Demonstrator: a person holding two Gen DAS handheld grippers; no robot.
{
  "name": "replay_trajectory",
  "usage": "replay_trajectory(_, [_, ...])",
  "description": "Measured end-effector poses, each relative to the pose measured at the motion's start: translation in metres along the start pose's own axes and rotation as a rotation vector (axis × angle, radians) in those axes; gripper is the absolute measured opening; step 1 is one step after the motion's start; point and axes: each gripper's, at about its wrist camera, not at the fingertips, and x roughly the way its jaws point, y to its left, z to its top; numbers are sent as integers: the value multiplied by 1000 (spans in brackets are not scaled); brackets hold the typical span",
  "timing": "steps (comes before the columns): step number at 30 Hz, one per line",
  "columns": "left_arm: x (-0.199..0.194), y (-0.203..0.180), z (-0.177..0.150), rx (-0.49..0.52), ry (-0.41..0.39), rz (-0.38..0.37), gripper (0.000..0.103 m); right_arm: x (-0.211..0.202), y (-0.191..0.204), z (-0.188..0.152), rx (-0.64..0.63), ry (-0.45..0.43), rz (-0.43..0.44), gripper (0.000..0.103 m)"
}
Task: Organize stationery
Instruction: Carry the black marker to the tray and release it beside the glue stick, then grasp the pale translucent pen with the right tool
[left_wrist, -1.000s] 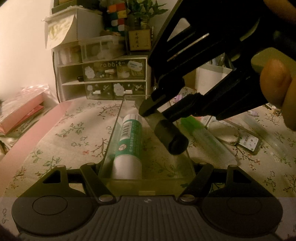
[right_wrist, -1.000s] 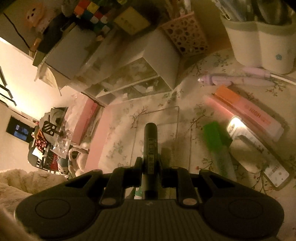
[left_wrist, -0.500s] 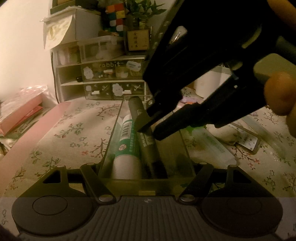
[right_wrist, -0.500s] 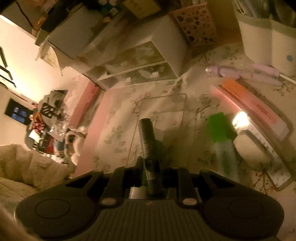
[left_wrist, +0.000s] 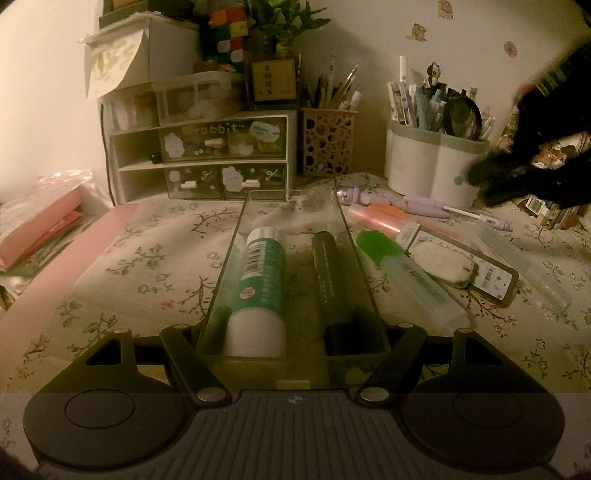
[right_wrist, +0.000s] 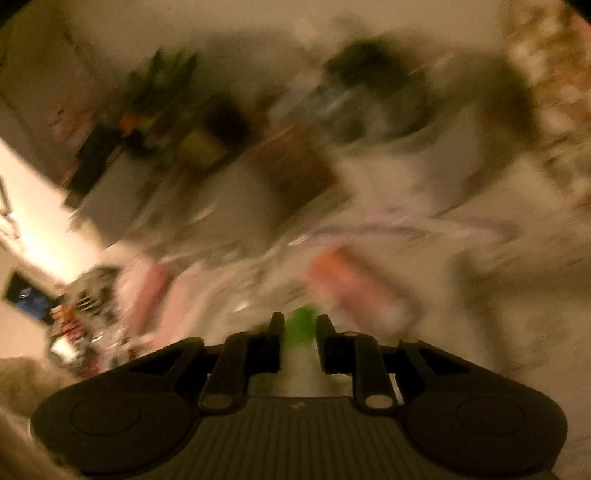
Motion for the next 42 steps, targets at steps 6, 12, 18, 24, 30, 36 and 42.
replay_trajectory(6, [0,0,0,-1,0,0,73,-10,-29,-9,2,-12,-87,23])
replay_trajectory(12, [0,0,0,0,0,-1,73,-7,-37,-16,-64,-2,-139,30])
replay_trajectory(18, [0,0,0,0,0,-2,73,-9,-42,-14,-82,6,-89,34])
replay_trajectory(24, [1,0,0,1,-1,-5,73,-12,-47,-15,-99,-7,-120,34])
replay_trajectory(30, [1,0,0,2,-1,-7,73,-18,-51,-12,-140,-37,-220,34])
replay_trajectory(36, [1,-1,1,1,-1,-5,73,-2,-40,-11,-218,31,-277,34])
replay_trajectory(42, [0,0,0,1,-1,-5,73,9,-37,-30,-272,14,-344,19])
